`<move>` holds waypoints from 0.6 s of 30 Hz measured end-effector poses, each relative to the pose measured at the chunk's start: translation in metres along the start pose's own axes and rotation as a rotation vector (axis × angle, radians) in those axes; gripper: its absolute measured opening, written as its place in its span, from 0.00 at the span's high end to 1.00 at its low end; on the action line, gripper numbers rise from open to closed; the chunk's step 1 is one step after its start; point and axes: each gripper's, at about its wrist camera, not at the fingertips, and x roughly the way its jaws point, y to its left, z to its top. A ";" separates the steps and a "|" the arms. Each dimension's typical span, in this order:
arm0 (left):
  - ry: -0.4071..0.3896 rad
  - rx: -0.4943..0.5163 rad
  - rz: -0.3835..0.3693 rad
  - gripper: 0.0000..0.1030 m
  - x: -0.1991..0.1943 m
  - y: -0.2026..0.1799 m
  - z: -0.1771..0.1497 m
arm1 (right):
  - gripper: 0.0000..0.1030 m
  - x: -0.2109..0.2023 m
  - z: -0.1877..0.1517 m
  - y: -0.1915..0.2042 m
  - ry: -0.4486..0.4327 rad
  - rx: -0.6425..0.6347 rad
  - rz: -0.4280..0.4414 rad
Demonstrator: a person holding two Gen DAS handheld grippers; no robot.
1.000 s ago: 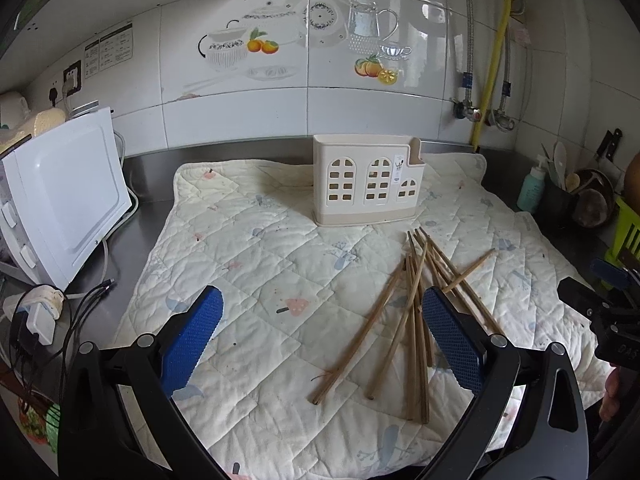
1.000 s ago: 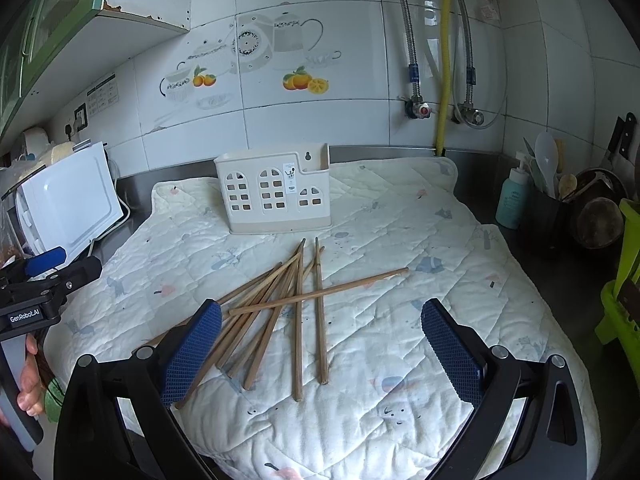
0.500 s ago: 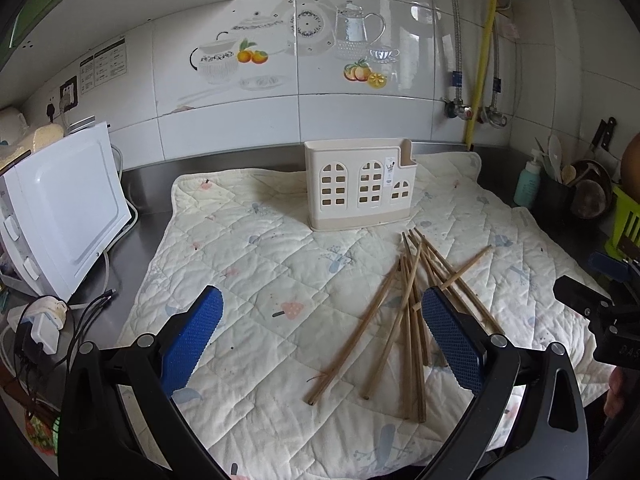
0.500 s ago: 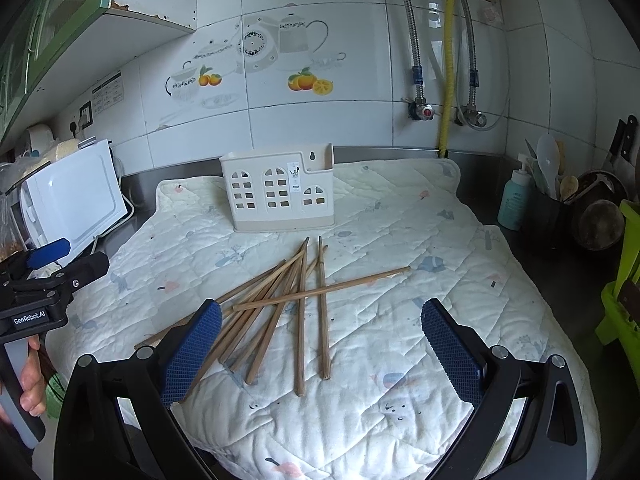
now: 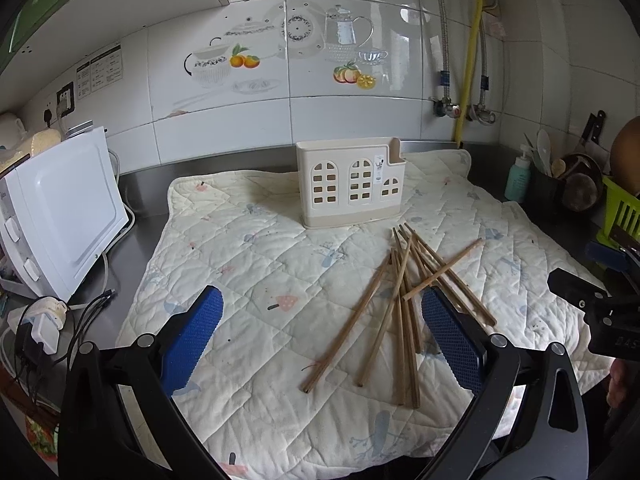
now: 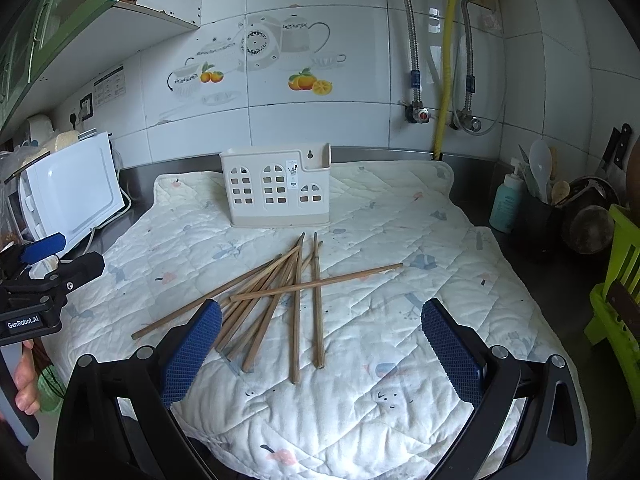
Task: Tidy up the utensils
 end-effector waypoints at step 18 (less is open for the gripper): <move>0.027 0.002 -0.017 0.05 -0.005 -0.001 -0.010 | 0.06 -0.015 -0.007 -0.004 -0.024 0.014 0.004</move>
